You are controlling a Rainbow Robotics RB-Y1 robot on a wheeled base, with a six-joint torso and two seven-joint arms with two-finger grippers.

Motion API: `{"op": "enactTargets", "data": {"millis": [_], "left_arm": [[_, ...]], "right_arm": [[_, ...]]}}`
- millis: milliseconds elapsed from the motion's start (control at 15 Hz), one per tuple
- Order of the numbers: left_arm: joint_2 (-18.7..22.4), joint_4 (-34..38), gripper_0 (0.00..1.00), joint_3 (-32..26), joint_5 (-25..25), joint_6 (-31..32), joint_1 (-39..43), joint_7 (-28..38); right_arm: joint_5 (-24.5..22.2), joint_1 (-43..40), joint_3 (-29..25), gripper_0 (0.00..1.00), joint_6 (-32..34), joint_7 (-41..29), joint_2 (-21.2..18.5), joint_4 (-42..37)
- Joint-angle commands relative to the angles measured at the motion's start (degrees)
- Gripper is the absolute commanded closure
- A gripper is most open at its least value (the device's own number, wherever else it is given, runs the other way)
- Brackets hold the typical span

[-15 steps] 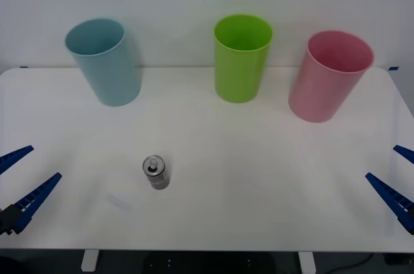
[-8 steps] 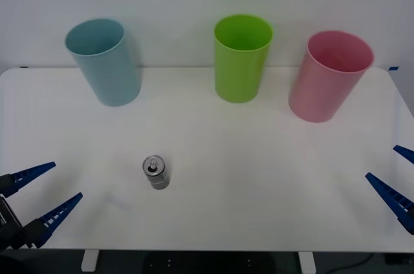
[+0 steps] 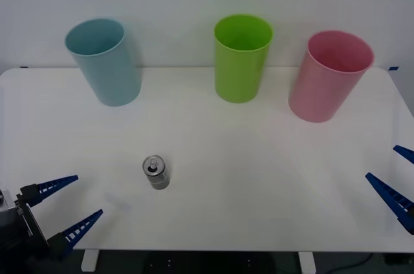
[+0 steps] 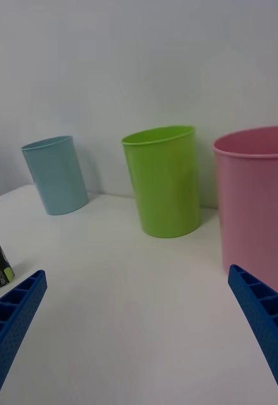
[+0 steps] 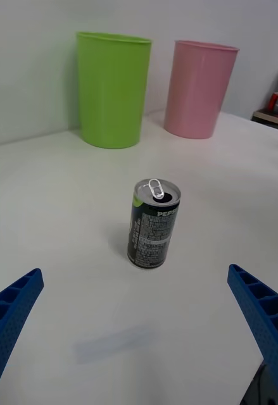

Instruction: Grasp the object on the table and drop it into the matching bin: aluminum can to the light blue bin, PET bottle to the pink bin.

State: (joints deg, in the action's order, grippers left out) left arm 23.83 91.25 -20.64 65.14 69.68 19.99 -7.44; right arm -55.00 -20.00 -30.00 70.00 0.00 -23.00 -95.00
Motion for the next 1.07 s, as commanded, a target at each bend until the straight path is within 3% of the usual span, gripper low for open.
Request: {"op": "enactTargets", "data": {"millis": [67,467,1067], "left_arm": [[-0.01,-5.11,0.0,1.65,-0.54,0.02,-1.97,-5.83],[-0.62,-15.13,0.0,5.43,-3.27,-0.16,-6.81,-12.86],[-8.45,-15.4,0.0,5.43,1.22,-3.5,-9.71,-14.62]], "right_arm": [[0.0,0.0,0.0,0.0,0.0,0.0,0.0,0.0],[0.0,0.0,0.0,0.0,0.0,0.0,0.0,0.0],[0.0,0.0,0.0,0.0,0.0,0.0,0.0,0.0]]}}
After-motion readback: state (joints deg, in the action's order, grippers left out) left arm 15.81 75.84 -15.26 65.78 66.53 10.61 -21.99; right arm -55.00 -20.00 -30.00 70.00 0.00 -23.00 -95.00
